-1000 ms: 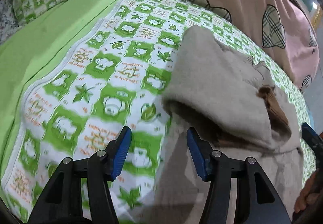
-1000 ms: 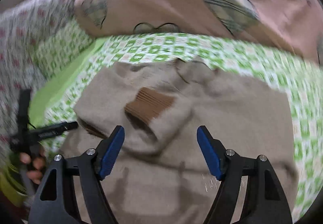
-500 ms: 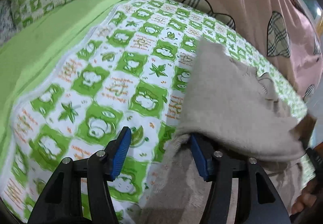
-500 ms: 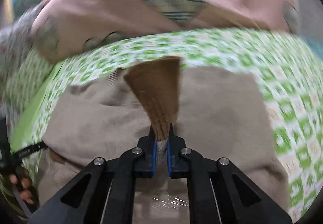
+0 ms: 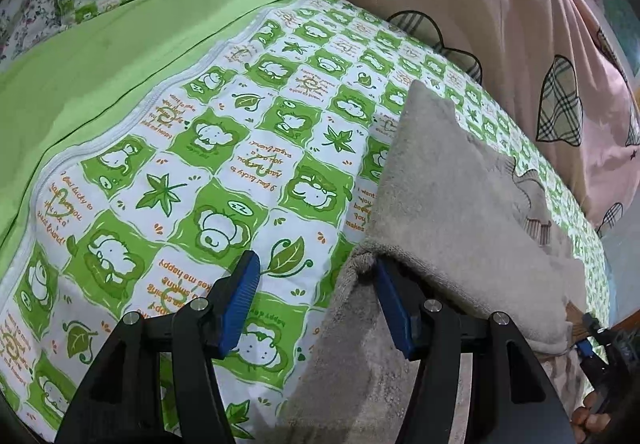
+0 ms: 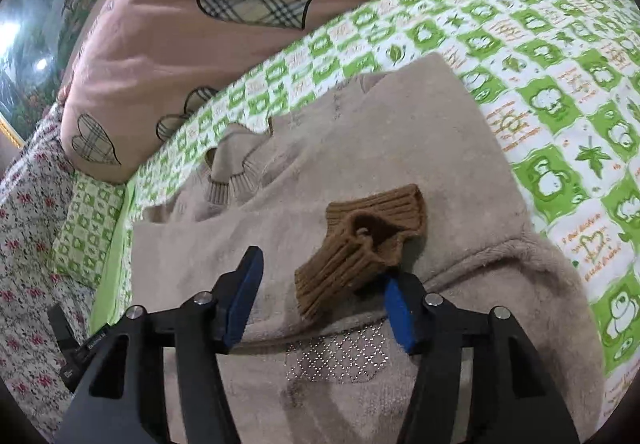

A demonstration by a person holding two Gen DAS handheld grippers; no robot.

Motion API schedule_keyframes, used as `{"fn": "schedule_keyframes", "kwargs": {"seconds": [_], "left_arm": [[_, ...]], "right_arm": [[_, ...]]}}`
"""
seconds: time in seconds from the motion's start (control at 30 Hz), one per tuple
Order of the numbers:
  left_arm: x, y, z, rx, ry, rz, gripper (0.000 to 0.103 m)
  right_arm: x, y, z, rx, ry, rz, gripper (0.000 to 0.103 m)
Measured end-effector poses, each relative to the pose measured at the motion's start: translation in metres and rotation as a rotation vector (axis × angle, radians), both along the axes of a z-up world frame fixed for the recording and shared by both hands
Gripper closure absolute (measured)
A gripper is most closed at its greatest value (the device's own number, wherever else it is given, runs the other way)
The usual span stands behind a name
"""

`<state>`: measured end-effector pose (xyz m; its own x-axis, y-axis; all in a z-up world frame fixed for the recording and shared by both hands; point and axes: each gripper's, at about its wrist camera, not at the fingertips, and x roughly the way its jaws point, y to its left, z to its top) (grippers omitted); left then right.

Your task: Fold small clothes

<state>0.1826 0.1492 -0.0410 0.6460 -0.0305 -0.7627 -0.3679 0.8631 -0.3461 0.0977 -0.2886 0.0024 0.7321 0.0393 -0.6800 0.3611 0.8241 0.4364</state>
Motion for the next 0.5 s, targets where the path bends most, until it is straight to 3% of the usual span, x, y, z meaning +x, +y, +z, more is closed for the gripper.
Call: {"fn": "schedule_keyframes", "kwargs": {"seconds": [0.03, 0.07, 0.17, 0.2, 0.27, 0.33, 0.43, 0.5], "left_arm": [[-0.002, 0.004, -0.001, -0.020, -0.009, 0.014, 0.043], [-0.003, 0.008, -0.003, -0.040, -0.015, 0.024, 0.043], [-0.013, 0.027, -0.007, -0.089, -0.030, 0.108, 0.058], [-0.016, 0.034, -0.009, -0.134, -0.048, 0.109, 0.058], [-0.020, 0.042, -0.011, -0.195, -0.076, 0.107, 0.058], [-0.022, 0.040, -0.007, -0.181, -0.064, 0.077, 0.058], [-0.022, 0.029, 0.004, -0.147, -0.065, -0.013, 0.054], [-0.013, 0.018, 0.014, -0.135, -0.081, -0.102, 0.049]], "right_arm": [[0.004, 0.001, 0.000, -0.004, 0.008, 0.011, 0.086], [0.007, 0.003, 0.003, -0.024, 0.004, 0.026, 0.092], [-0.003, 0.004, 0.020, -0.083, -0.109, 0.036, 0.092], [-0.004, 0.003, 0.021, -0.102, -0.104, 0.025, 0.092], [-0.001, -0.001, 0.011, -0.123, -0.003, 0.017, 0.089], [-0.003, -0.007, -0.001, -0.092, 0.090, 0.007, 0.083], [-0.023, -0.009, 0.001, -0.068, 0.056, -0.005, 0.075], [-0.036, -0.007, 0.007, -0.108, 0.047, -0.036, 0.054]]}}
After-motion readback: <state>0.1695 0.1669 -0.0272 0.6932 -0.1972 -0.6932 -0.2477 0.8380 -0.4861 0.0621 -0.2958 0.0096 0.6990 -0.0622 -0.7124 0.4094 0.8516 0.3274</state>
